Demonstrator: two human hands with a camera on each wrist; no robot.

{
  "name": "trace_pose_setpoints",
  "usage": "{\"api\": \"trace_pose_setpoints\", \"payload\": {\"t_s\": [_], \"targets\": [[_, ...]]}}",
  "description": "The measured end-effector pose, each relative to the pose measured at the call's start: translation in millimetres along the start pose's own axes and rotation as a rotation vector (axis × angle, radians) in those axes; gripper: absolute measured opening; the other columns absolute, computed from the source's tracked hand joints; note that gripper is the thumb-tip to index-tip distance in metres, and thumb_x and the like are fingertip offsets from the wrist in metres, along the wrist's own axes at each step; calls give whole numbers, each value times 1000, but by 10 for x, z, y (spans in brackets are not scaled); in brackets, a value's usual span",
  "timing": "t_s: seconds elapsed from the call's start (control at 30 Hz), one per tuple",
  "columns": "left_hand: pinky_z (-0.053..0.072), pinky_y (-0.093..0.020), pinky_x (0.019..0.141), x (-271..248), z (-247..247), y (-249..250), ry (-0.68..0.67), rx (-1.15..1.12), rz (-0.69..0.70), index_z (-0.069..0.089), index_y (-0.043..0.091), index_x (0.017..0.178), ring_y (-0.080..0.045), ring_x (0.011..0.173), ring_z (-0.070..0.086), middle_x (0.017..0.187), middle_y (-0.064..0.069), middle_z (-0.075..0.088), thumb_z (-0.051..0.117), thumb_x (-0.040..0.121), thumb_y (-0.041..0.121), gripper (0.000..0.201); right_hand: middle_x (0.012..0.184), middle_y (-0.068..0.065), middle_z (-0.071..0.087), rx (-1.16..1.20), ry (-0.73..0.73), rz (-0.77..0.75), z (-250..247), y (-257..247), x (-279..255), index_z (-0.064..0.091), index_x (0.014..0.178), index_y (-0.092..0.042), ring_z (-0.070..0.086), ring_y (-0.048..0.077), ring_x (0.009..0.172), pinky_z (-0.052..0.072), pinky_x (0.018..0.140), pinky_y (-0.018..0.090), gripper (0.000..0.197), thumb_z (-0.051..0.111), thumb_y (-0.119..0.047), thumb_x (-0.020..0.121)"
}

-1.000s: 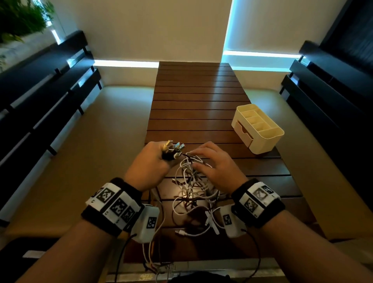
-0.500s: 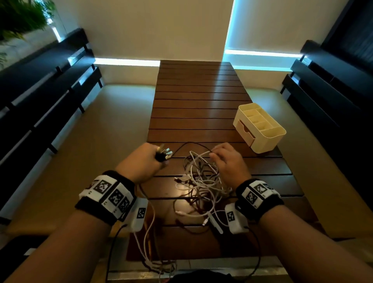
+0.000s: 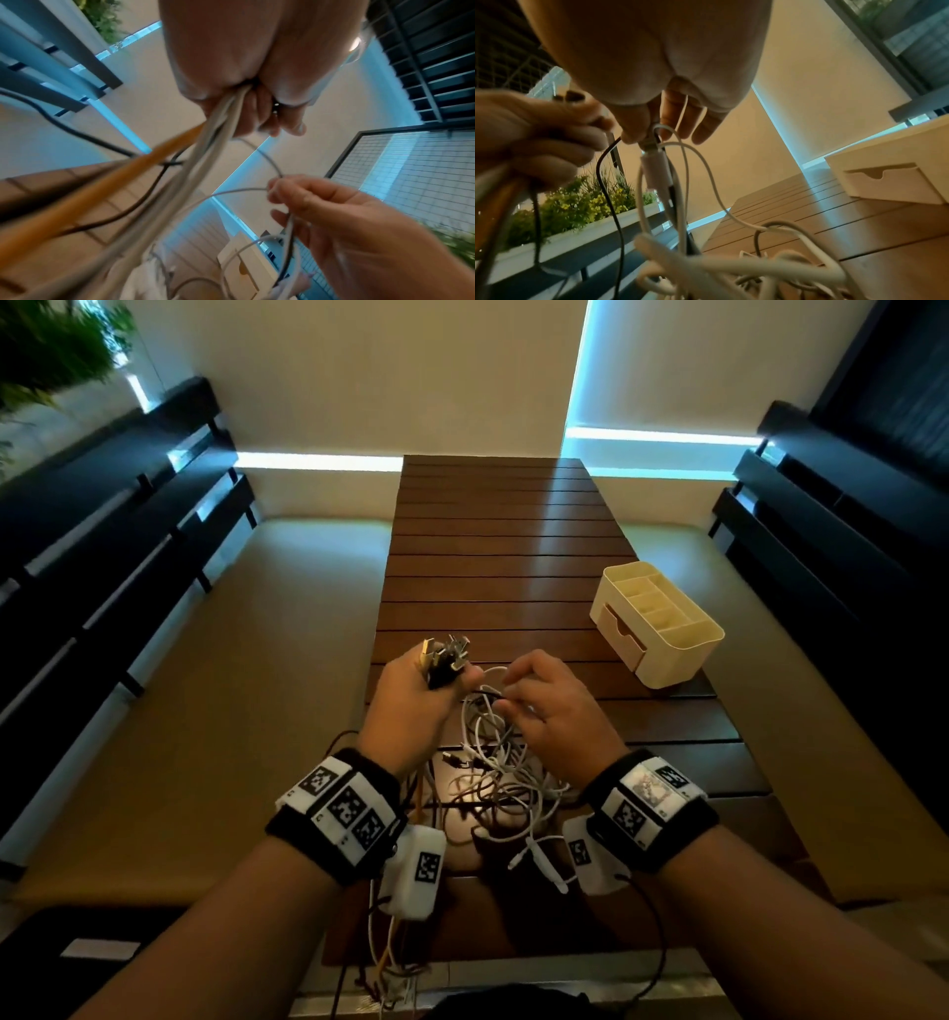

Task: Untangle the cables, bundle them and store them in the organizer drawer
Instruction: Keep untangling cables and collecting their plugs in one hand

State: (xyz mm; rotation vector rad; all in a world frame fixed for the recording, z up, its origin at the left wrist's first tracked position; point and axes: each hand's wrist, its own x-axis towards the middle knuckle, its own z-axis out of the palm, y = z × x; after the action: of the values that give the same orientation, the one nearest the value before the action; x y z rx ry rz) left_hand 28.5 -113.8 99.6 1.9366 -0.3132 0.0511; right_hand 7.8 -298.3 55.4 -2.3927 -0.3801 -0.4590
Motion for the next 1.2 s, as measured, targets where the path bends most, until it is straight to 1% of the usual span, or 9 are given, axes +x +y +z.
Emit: {"api": "trace_pose_setpoints", "payload": {"t_s": [0.13, 0.23, 0.37, 0.5, 0.7, 0.9, 0.97, 1.07, 1.2], "targets": [[51, -28, 77, 2, 44, -66, -140, 11, -22, 67, 8, 99, -12, 85, 63, 94, -5, 69, 72, 88, 16, 14, 106, -12, 51, 40, 5, 3, -38, 13, -14, 73, 90, -12, 48, 3, 98, 35, 83, 9, 10, 67, -20, 92], [49, -26, 68, 10, 65, -49, -245, 148, -10, 69, 19, 83, -9, 75, 62, 81, 1, 69, 72, 88, 15, 7, 107, -14, 50, 46, 26, -2, -78, 34, -4, 73, 91, -12, 48, 2, 98, 37, 83, 9, 9, 68, -18, 91], [37, -16, 55, 18, -3, 24, -245, 220, 11, 65, 19, 64, -4, 54, 53, 61, 7, 62, 66, 92, 14, 28, 115, -15, 46, -8, -50, 53, -105, 111, -41, 71, 97, -19, 48, 3, 106, 37, 88, 11, 11, 70, -28, 91], [36, -23, 46, -29, -71, 44, -131, 1, -105, 67, 13, 73, -7, 42, 40, 54, 6, 62, 65, 94, 16, 21, 119, -13, 48, 41, -44, 190, -139, 278, -88, 70, 93, -18, 50, 2, 106, 41, 88, 13, 13, 71, -31, 89], [34, -27, 48, 3, -303, 45, 37, -198, -191, 66, 10, 85, -15, 45, 38, 58, 3, 64, 64, 95, 13, 11, 122, -6, 52, -42, -116, 447, -188, 698, -238, 72, 86, -8, 52, 7, 104, 49, 98, 42, 18, 65, -23, 94], [36, -28, 49, 16, -158, 85, -35, -170, -207, 66, 11, 88, -12, 45, 43, 63, 3, 67, 63, 95, 19, 11, 152, -1, 33, -277, 82, 312, -224, 341, -75, 71, 105, -26, 25, 30, 143, 30, 112, 63, 19, 69, -32, 87], [35, -29, 51, 17, -128, 112, -31, -196, -203, 66, 12, 88, -17, 48, 39, 63, 3, 67, 64, 95, 18, 10, 155, -5, 33, -259, 14, 341, -287, 152, 11, 71, 109, -28, 25, 29, 145, 30, 115, 57, 21, 63, -35, 91], [33, -26, 48, 30, -119, 165, 17, -238, -165, 66, 13, 84, -13, 44, 37, 61, 3, 65, 62, 96, 15, 12, 125, -1, 66, -318, -243, 469, -440, -3, 113, 71, 111, -23, 61, 18, 111, 50, 97, 34, 28, 52, -40, 99], [34, -23, 44, 62, -127, 206, 42, -278, -131, 65, 10, 83, -11, 42, 37, 61, 3, 63, 61, 96, 12, 14, 102, -6, 66, -39, -294, 608, -503, -33, 115, 65, 116, -29, 69, 14, 86, 60, 76, 31, 25, 55, -43, 98]]}}
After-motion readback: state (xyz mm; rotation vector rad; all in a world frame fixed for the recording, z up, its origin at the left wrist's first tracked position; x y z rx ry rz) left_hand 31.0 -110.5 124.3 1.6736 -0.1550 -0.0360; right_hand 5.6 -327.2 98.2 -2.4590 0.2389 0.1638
